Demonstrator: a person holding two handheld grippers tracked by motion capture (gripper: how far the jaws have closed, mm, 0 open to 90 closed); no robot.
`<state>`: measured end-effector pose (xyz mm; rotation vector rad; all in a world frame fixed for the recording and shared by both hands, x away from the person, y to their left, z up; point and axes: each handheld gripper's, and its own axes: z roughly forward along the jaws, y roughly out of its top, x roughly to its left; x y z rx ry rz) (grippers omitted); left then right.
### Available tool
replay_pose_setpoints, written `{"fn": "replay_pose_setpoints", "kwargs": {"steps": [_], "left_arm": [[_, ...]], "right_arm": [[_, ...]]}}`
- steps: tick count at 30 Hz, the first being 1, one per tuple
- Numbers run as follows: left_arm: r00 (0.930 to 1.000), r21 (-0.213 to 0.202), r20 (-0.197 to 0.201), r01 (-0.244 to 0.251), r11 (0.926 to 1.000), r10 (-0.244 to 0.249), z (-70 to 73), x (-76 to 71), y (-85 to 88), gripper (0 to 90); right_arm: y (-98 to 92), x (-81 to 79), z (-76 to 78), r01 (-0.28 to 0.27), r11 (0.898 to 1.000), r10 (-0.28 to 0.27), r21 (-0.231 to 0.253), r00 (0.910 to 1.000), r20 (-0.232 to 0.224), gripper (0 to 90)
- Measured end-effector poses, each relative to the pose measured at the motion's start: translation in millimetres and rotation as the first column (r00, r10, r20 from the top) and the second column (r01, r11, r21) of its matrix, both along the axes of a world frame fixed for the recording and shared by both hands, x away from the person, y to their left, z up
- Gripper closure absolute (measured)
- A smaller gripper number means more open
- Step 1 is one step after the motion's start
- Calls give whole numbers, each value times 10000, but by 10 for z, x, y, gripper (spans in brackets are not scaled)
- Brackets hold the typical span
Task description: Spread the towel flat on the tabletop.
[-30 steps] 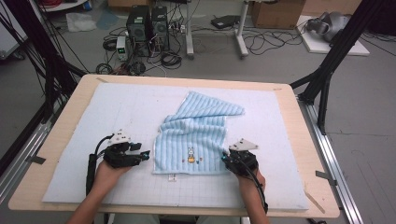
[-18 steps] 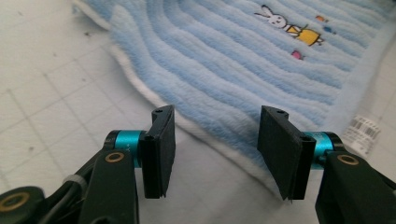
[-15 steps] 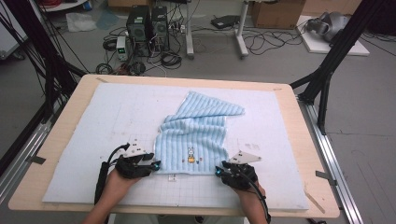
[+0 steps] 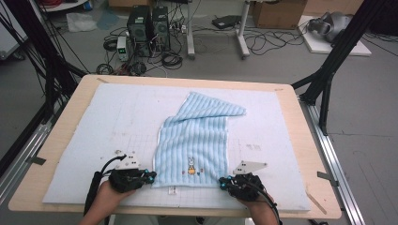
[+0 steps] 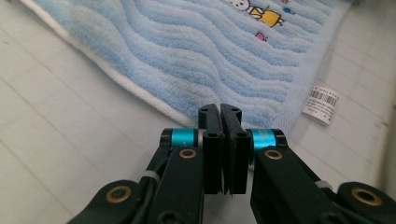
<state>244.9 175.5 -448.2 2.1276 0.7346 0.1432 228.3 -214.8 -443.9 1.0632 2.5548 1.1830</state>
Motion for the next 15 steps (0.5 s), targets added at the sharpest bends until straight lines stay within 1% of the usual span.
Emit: {"fn": "replay_pose_setpoints", "kwargs": {"steps": [1,2,4,5,6,7,8,9,10,11,12,14,15], "left_arm": [[10000,-46,-13,40,10000,-40,-3,-44,2,871],[9999,-24,-19,140,9999,-140,-1,-80,6,871],[9995,-19,-15,310,9995,-310,0,-142,5,871],[9993,-4,-69,379,9993,-379,2,-175,4,871],[9981,-49,-165,594,9982,-595,1,-240,6,870],[9981,-49,-165,594,9982,-595,1,-240,6,870],[9974,-121,-233,681,9976,-684,-3,-274,8,870],[9942,-280,-403,982,9948,-993,-9,-317,16,868],[9942,-280,-403,982,9948,-993,-9,-317,16,862],[9920,-308,-461,1161,9928,-1175,-3,-334,25,827],[9926,-418,-433,1113,9929,-1131,2,-334,31,742],[9973,-618,-396,587,9964,-612,28,-282,50,592],[9998,-927,-188,-89,9957,72,65,-200,82,558]], "right_arm": [[-19,-82,0,-186,9998,186,44,9998,-106,854],[-28,-120,0,-288,9996,288,63,9995,-104,854],[-39,-206,7,-397,9992,398,54,9989,-240,855],[-39,-206,7,-397,9992,398,54,9989,-240,855],[-48,-296,9,-620,9981,621,22,9977,-265,855],[-55,-342,13,-685,9977,685,9,9971,-317,855],[-65,-386,18,-738,9973,736,-26,9965,-384,855],[-73,-426,24,-810,9967,807,-64,9958,-436,853],[-79,-451,28,-867,9962,862,-85,9953,-435,847],[-90,-473,37,-855,9963,851,-81,9955,-413,826],[-101,-469,49,-777,9970,777,8,9963,-362,786],[-129,-409,84,-319,9989,327,357,9993,-203,708],[-137,-363,105,-73,9985,80,538,9999,-124,692]]}}
